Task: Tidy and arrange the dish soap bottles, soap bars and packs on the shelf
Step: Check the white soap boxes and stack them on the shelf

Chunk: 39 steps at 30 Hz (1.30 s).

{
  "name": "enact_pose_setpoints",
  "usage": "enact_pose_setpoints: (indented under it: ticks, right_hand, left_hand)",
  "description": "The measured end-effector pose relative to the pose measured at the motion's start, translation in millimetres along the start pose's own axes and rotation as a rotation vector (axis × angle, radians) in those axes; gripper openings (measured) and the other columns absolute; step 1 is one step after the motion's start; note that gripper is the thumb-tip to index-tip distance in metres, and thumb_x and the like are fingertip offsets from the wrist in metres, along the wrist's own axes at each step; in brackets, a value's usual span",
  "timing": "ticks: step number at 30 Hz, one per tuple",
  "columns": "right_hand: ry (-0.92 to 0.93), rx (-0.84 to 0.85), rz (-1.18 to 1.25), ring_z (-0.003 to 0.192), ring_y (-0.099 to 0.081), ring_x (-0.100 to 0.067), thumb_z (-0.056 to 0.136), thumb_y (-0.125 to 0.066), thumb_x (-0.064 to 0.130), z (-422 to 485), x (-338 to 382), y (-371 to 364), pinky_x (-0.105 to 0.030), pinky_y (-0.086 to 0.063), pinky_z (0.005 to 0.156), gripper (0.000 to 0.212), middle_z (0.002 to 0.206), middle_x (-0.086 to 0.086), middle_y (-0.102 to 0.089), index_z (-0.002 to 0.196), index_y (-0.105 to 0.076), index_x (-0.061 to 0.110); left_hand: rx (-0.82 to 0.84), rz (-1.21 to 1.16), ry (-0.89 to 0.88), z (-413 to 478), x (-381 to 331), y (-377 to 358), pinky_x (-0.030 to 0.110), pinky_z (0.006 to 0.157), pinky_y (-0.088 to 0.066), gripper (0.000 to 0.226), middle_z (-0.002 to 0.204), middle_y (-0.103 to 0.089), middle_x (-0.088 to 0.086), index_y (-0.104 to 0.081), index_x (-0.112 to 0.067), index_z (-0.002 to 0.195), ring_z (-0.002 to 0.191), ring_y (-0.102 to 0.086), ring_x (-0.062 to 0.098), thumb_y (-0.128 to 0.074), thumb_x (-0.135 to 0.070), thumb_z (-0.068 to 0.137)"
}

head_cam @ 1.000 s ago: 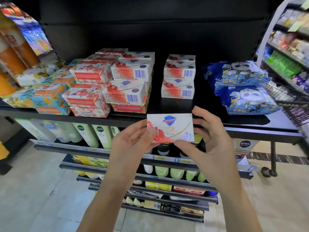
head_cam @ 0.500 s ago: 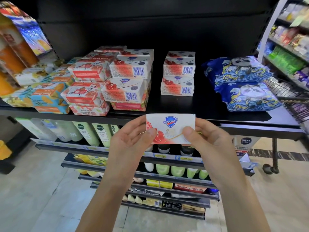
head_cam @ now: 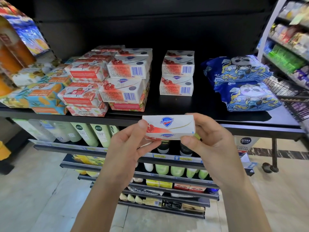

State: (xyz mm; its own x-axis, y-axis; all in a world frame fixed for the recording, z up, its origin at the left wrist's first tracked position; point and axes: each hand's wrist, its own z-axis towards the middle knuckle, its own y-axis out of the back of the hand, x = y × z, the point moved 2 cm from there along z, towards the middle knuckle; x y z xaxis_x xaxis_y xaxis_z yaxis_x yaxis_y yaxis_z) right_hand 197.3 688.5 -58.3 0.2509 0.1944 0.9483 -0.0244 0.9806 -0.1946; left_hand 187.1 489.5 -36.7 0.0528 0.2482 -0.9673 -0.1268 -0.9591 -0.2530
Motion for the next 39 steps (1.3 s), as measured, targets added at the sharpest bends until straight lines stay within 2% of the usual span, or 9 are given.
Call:
enact_pose_setpoints:
  ticks: [3, 6, 10, 17, 22, 26, 30, 33, 39]
  right_hand:
    - [-0.043, 0.031, -0.012, 0.126, -0.063, -0.018, 0.078, -0.084, 0.011, 0, 3, -1, -0.029, -0.055, 0.097, 0.056, 0.126, -0.002, -0.072, 0.129, -0.063, 0.016]
    - [-0.103, 0.002, -0.075, 0.122, -0.064, -0.011, 0.073, -0.082, 0.040, -1, 9, -3, -0.021, -0.055, 0.092, 0.062, 0.125, 0.007, -0.072, 0.131, -0.063, 0.026]
    - [-0.187, -0.060, -0.115, 0.108, -0.073, -0.015, 0.074, -0.081, 0.057, -1, 11, -8, -0.033, -0.058, 0.097, 0.066, 0.120, 0.005, -0.075, 0.131, -0.065, 0.027]
    - [-0.227, -0.083, -0.036, 0.109, -0.073, -0.019, 0.069, -0.076, 0.046, -1, 8, -9, -0.041, -0.054, 0.102, 0.063, 0.115, -0.002, -0.077, 0.126, -0.069, 0.019]
    - [-0.181, -0.061, 0.063, 0.111, -0.072, -0.021, 0.069, -0.078, 0.028, 0, 4, -6, -0.025, -0.057, 0.090, 0.058, 0.116, -0.004, -0.076, 0.126, -0.068, 0.019]
    - [-0.085, 0.003, 0.058, 0.119, -0.068, -0.024, 0.069, -0.080, 0.016, -1, 5, -2, -0.030, -0.057, 0.093, 0.066, 0.124, -0.004, -0.073, 0.133, -0.063, 0.015]
    - [-0.019, 0.054, 0.120, 0.124, -0.064, -0.026, 0.069, -0.077, -0.001, -1, 5, -1, -0.032, -0.057, 0.093, 0.069, 0.129, -0.007, -0.070, 0.135, -0.058, 0.009]
    - [-0.009, 0.081, 0.149, 0.127, -0.062, -0.028, 0.070, -0.076, -0.010, 0, 3, 1, -0.032, -0.056, 0.095, 0.073, 0.132, -0.007, -0.069, 0.138, -0.055, 0.006]
    - [-0.037, 0.088, 0.138, 0.128, -0.062, -0.026, 0.073, -0.078, 0.003, -2, 4, 0, -0.032, -0.055, 0.096, 0.078, 0.142, -0.002, -0.063, 0.145, -0.049, 0.012]
  left_hand:
    - [0.002, -0.057, 0.005, 1, 3, 4, 0.041, 0.098, -0.057, 0.034, 0.116, -0.075, 0.017, -0.081, -0.011, 0.094, 0.114, -0.071, 0.031, -0.063, -0.038, 0.088]
    - [0.002, -0.089, 0.004, 1, 5, 5, 0.041, 0.099, -0.057, 0.028, 0.116, -0.075, 0.018, -0.081, -0.015, 0.083, 0.115, -0.070, 0.031, -0.061, -0.033, 0.090]
    - [-0.022, -0.119, -0.042, 1, 4, 3, 0.040, 0.100, -0.056, 0.026, 0.116, -0.075, 0.015, -0.078, -0.008, 0.093, 0.115, -0.070, 0.030, -0.062, -0.029, 0.089]
    - [-0.055, -0.106, -0.023, 2, 6, 6, 0.039, 0.102, -0.055, 0.047, 0.117, -0.075, 0.012, -0.063, 0.003, 0.122, 0.117, -0.069, 0.030, -0.064, -0.028, 0.086]
    - [-0.037, -0.101, 0.003, 0, 4, 4, 0.032, 0.100, -0.056, 0.056, 0.121, -0.073, 0.012, -0.063, -0.016, 0.137, 0.114, -0.071, 0.023, -0.067, -0.029, 0.083]
    - [-0.031, -0.097, -0.001, 1, 4, 5, 0.032, 0.095, -0.058, 0.060, 0.123, -0.074, 0.006, -0.056, -0.016, 0.142, 0.116, -0.070, 0.023, -0.061, -0.037, 0.086]
    - [-0.046, -0.080, 0.037, 0, 2, 4, 0.038, 0.099, -0.056, 0.051, 0.123, -0.074, 0.009, -0.066, -0.008, 0.130, 0.116, -0.070, 0.026, -0.060, -0.047, 0.097]
    - [-0.055, -0.064, 0.067, 0, 4, 5, 0.041, 0.092, -0.061, 0.051, 0.115, -0.077, 0.010, -0.072, -0.005, 0.117, 0.110, -0.072, 0.027, -0.056, -0.043, 0.088]
    - [-0.060, -0.057, 0.053, 0, 5, 7, 0.039, 0.088, -0.062, 0.044, 0.115, -0.076, 0.011, -0.070, -0.001, 0.121, 0.110, -0.073, 0.027, -0.061, -0.027, 0.087]
